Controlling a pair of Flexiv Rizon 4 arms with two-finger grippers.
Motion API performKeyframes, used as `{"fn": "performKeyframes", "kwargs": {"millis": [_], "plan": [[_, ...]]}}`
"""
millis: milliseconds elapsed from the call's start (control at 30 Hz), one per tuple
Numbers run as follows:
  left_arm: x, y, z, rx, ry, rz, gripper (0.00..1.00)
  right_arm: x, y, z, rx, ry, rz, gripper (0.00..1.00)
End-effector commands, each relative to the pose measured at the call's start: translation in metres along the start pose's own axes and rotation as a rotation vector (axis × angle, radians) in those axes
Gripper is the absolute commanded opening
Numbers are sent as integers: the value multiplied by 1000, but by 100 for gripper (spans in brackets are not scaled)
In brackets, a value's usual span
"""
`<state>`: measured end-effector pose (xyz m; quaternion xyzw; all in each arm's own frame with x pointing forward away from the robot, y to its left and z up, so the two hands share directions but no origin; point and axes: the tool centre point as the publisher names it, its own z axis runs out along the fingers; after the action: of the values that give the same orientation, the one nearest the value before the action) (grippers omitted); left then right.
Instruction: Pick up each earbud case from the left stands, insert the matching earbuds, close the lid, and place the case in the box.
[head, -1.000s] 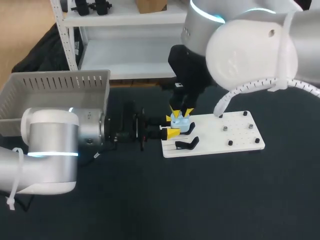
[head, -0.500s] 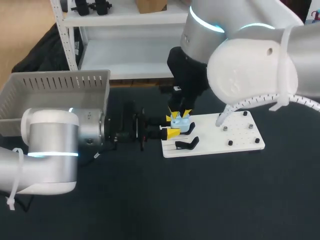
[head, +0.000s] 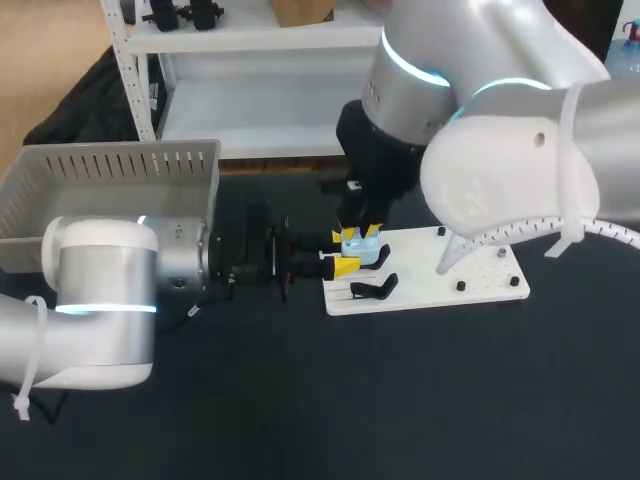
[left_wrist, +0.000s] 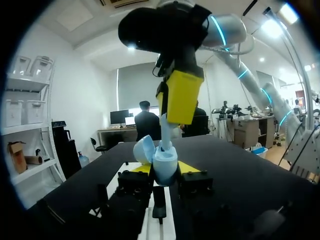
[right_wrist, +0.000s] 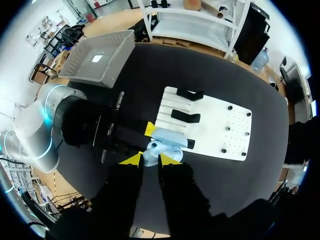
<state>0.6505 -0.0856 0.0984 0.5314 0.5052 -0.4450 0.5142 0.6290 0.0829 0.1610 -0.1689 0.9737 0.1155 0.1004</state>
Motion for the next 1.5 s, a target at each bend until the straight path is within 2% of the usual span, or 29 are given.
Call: {"fn": "performKeyframes", "kwargs": {"millis": [33,1500], "plan": [[0,-1,1,-4,2,1,0,2,-1,2,3,-9,3,0],[0,-1,1,-4,2,1,0,-6,-4,13,-1,11,13,0]]}}
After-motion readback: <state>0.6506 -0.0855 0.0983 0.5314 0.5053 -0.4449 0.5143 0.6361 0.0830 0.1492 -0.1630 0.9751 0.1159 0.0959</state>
